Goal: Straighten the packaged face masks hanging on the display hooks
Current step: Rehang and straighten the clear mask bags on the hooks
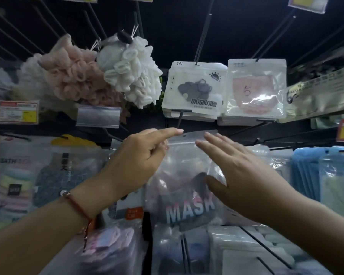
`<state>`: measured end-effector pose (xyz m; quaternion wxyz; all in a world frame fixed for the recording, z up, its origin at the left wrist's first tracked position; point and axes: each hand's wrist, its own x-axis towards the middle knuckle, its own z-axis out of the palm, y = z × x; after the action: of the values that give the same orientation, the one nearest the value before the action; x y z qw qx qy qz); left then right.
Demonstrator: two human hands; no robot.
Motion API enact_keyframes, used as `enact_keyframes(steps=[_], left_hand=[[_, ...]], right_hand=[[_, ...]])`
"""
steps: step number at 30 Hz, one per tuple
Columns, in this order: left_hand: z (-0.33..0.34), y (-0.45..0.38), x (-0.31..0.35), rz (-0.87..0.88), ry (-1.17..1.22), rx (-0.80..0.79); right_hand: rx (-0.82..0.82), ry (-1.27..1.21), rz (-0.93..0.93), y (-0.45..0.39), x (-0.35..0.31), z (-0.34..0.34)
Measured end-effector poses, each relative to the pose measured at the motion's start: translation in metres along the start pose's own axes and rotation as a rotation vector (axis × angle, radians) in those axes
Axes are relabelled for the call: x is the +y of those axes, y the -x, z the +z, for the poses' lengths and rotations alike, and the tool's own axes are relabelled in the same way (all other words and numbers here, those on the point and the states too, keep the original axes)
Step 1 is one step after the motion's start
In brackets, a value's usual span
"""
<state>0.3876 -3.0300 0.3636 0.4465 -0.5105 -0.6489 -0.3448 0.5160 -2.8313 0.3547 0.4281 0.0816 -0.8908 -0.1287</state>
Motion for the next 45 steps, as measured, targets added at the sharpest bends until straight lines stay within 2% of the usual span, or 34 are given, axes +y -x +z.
enact_keyframes(steps=[4,10,15,28,32,39,45], left_hand=[[-0.002,-0.007,-0.002,0.006,-0.014,0.011],[-0.002,-0.013,-0.008,-0.105,0.021,0.024],[-0.002,-0.013,-0.003,-0.196,0.176,0.036],[0.008,-0.017,-0.001,-0.24,0.282,0.164],[0.009,-0.019,-0.002,-0.211,0.192,0.143],[0.001,-0.022,-0.004,-0.02,-0.065,0.059],[0.005,-0.018,-0.016,-0.06,-0.129,-0.051]], right_hand=[[-0.074,0.023,-0.047,-0.006,-0.001,0.014],[-0.111,-0.002,-0.052,-0.018,-0.004,0.027],[-0.077,-0.01,-0.055,-0.02,-0.003,0.034],[0.016,-0.016,-0.039,-0.014,0.001,0.032],[0.003,-0.022,-0.04,-0.016,0.003,0.031],[-0.008,-0.041,-0.042,-0.022,0.002,0.034],[-0.069,-0.023,-0.053,-0.021,0.002,0.042]])
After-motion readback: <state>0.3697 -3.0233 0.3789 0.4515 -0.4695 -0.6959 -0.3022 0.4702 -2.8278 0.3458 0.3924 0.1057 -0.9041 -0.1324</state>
